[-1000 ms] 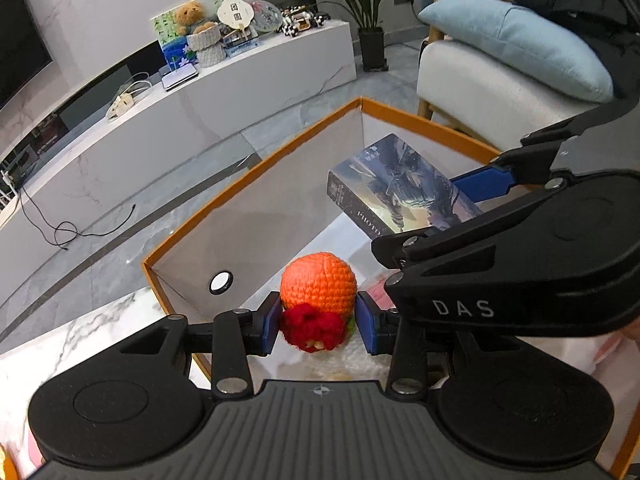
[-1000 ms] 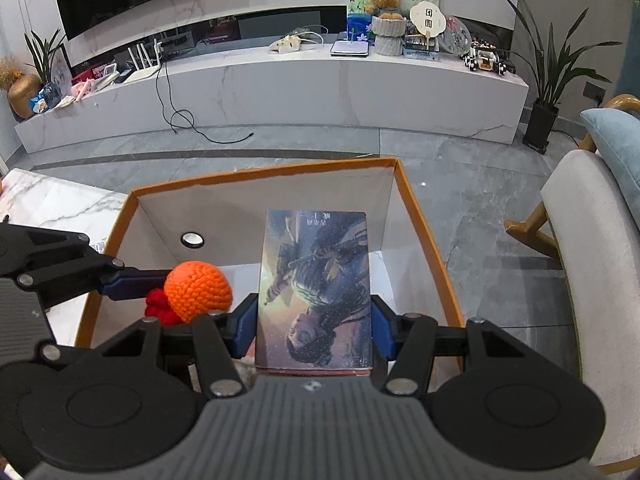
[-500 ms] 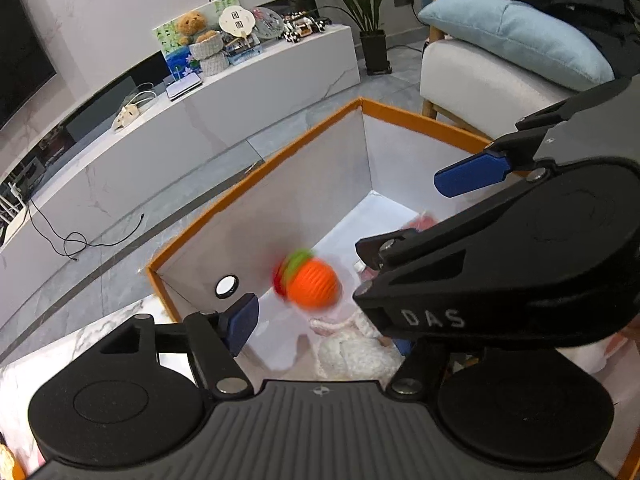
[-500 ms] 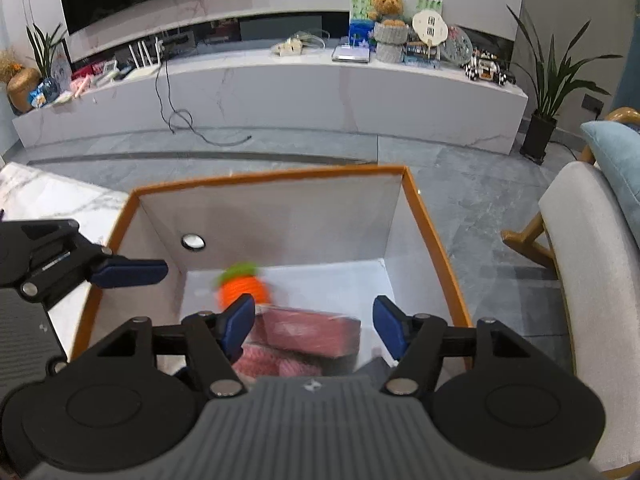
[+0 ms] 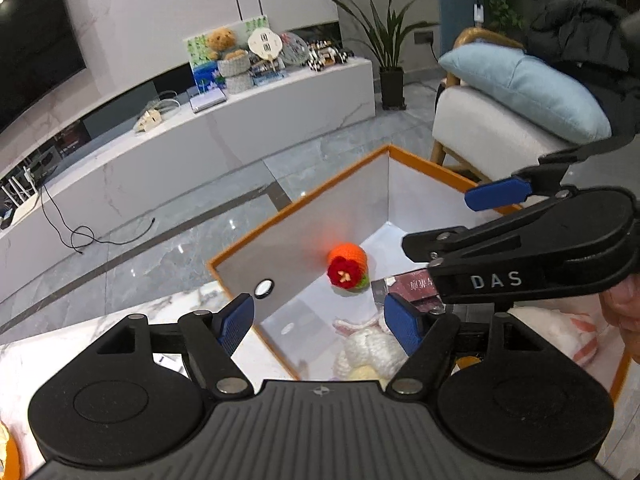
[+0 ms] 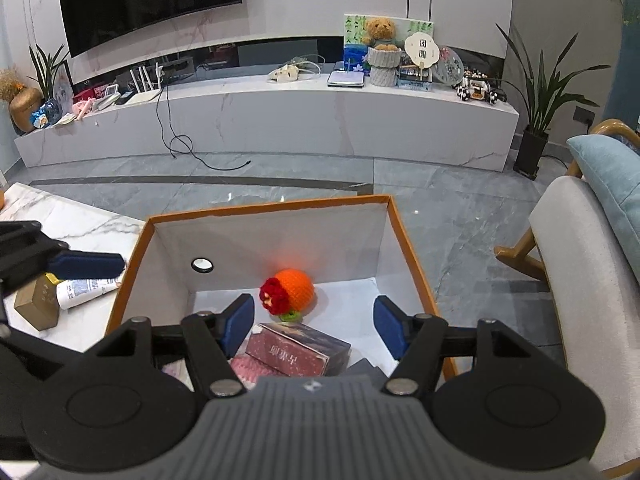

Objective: Organize objects
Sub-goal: 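Open both tools to drop the ball and book into the orange box, then move the left tool to the cardboard box while the right tool approaches the Vaseline tube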

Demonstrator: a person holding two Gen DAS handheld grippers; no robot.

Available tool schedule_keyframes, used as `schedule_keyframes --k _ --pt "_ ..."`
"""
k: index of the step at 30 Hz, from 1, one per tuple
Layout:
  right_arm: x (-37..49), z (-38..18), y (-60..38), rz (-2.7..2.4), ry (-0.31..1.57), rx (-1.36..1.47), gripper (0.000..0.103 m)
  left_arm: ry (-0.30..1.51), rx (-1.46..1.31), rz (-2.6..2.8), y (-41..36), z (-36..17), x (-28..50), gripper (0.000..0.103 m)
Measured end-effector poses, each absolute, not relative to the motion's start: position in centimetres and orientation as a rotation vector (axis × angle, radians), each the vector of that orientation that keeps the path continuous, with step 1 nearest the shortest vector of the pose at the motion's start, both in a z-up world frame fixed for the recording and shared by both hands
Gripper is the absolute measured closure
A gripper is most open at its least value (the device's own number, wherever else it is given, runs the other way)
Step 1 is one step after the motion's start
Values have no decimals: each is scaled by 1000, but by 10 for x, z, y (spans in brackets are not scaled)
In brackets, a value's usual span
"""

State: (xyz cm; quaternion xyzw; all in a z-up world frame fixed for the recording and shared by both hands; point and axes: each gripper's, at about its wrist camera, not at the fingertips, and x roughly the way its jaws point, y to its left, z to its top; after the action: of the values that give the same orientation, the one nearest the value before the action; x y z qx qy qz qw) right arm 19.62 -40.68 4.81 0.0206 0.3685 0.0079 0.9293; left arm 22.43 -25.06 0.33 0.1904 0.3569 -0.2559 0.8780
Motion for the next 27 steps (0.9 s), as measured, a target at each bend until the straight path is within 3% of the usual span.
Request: schedule_keyframes --k 13,27 --pt "158 76 -367 197 674 54 34 670 349 -492 -182 36 192 15" --pt "112 64 -281 413 721 -40 33 732 374 -417 -89 11 145 14"
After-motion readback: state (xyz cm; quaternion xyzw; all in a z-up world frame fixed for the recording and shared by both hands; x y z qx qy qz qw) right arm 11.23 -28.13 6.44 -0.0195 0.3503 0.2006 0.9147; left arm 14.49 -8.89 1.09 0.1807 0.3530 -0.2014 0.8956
